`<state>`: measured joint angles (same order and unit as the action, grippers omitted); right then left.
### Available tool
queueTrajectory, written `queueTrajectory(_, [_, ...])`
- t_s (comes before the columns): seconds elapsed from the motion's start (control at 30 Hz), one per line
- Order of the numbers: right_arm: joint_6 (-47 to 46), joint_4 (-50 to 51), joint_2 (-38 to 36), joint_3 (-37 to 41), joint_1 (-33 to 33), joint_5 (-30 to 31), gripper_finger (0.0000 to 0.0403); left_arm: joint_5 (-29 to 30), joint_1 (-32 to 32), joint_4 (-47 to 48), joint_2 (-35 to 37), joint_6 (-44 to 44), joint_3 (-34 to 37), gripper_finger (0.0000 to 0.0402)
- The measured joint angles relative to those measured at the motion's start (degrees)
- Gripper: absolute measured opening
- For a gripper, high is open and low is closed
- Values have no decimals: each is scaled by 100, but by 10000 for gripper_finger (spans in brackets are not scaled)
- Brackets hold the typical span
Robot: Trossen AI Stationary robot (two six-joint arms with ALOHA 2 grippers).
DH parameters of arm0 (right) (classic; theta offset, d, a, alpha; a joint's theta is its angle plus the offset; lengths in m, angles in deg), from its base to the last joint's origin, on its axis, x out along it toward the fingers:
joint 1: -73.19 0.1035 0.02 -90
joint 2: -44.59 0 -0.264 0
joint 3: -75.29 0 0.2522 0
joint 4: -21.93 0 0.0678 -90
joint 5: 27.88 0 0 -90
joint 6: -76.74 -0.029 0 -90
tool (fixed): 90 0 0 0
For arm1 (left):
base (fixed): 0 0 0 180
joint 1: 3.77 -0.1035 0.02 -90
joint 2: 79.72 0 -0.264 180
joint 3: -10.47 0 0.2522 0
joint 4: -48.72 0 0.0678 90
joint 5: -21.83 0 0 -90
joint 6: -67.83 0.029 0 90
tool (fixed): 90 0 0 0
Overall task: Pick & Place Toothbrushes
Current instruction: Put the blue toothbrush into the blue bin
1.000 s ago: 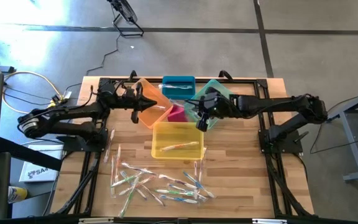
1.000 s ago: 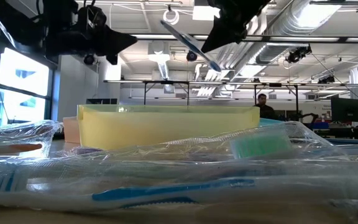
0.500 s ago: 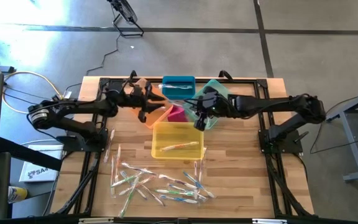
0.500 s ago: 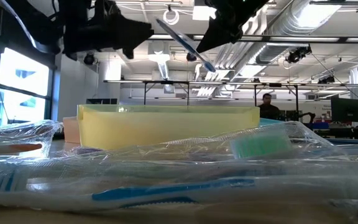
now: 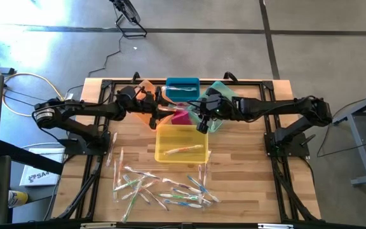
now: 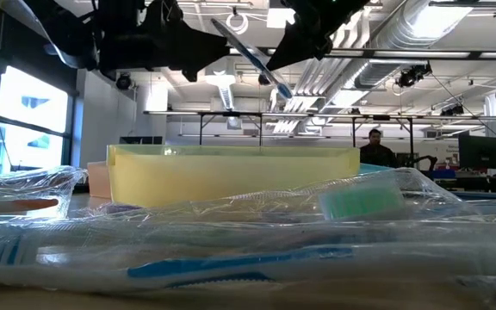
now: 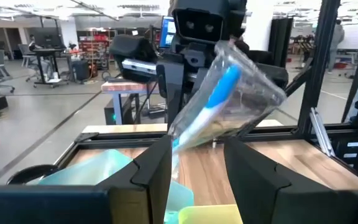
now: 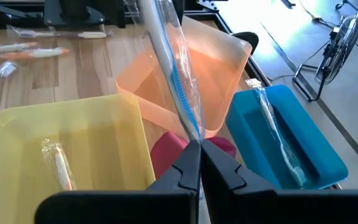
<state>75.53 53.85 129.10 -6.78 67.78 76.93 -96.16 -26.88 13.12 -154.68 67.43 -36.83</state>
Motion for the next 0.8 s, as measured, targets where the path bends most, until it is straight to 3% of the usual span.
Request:
queueTrajectory(0.27, [0,0,0,0,0,-2,3,59,318,-19,0,149,0,143])
queueTrajectory(0.5, [0,0,0,0,0,-11,3,1072,601,-20,0,482,0,143])
queueTrajectory(0.8, [0,0,0,0,0,-42,3,1126,601,-105,0,470,0,143])
